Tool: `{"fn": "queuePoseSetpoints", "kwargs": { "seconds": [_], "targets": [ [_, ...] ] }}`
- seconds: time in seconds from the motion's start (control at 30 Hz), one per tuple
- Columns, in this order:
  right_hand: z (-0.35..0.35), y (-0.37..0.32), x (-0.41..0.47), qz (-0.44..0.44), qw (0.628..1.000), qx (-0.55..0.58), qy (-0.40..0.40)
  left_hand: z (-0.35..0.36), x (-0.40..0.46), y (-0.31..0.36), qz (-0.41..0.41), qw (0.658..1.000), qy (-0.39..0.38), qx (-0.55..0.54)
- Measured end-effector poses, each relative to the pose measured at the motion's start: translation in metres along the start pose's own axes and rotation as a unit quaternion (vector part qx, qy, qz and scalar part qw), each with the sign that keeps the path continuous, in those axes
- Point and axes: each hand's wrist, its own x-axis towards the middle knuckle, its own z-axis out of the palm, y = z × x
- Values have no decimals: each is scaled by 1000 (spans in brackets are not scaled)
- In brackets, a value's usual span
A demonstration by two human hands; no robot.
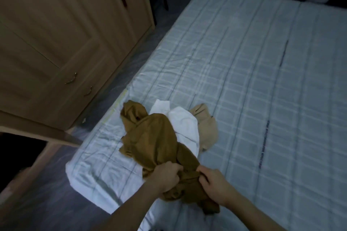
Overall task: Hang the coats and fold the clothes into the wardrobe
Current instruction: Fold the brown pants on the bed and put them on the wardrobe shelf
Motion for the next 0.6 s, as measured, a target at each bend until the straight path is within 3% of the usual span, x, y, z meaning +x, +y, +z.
{"fn": "queuePoseSetpoints", "kwargs": {
  "seconds": [0.1,0.2,0.27,0.33,0.37,0.43,0.5,0.6],
  "targets": [
    [-4,-16,-29,47,996,72,6,-20,-22,25,48,996,76,28],
    [-24,-37,-48,103,970,215,47,-48,-34,49,91,964,244,45],
    [-43,-57,-63,135,900,404,92,-65,-52,72,123,915,382,39],
    [-64,-79,-80,145,813,552,112,-73,-81,99,174,879,442,-40],
    [-73,-90,-89,136,784,596,107,-70,-94,107,196,881,423,-86],
    [-86,-109,-106,105,762,634,77,-59,-115,114,220,914,320,-116],
    [-92,-124,-124,71,771,632,48,-44,-126,113,220,941,247,-70],
    [-90,-137,-148,43,788,614,21,-34,-140,111,187,958,182,-119]
  ]
}}
